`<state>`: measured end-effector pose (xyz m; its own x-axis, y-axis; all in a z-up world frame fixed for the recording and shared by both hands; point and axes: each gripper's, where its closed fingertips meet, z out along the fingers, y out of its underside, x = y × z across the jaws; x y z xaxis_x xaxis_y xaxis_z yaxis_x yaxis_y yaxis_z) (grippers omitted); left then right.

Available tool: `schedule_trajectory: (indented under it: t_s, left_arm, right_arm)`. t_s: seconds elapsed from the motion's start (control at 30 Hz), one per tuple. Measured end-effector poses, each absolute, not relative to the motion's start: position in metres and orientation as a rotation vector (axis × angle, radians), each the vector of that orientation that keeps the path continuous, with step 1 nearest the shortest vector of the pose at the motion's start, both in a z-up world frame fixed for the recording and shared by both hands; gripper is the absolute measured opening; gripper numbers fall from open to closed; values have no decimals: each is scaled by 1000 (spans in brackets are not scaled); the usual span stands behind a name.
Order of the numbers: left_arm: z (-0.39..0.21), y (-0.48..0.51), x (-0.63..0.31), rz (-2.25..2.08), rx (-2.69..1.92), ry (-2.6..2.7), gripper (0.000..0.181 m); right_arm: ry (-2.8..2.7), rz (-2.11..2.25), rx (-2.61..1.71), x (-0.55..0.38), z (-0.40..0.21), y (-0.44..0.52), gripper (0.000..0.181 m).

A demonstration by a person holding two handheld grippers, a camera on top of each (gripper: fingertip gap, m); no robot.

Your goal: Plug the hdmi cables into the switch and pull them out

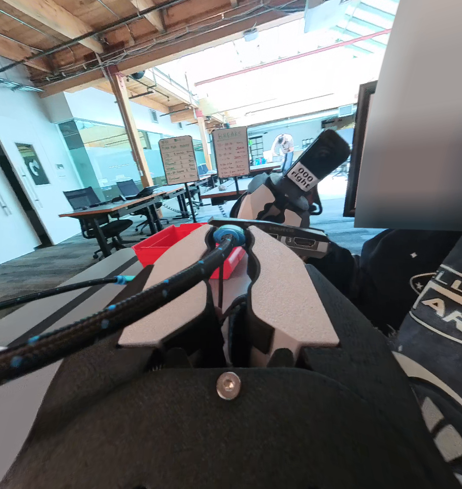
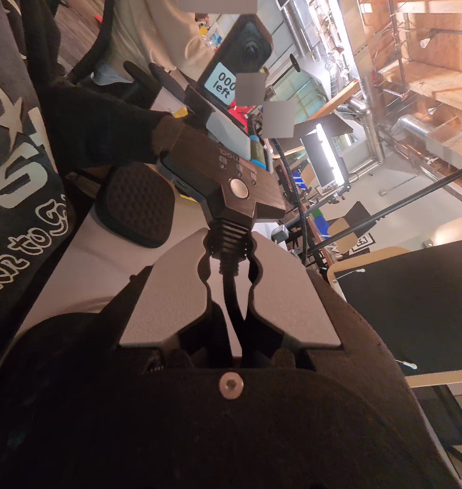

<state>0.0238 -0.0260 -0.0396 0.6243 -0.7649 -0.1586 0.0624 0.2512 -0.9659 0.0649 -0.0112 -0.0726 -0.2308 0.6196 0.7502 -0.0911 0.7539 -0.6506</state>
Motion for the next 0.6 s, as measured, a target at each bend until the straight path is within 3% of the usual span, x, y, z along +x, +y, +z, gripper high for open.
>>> schedule_trajectory:
  t_s: [0.6]
  left_arm:
    - [-33,-29,16,-763,-1091,701,22]
  right_arm:
    - [-1594,675,-371,54,-65,-14,24]
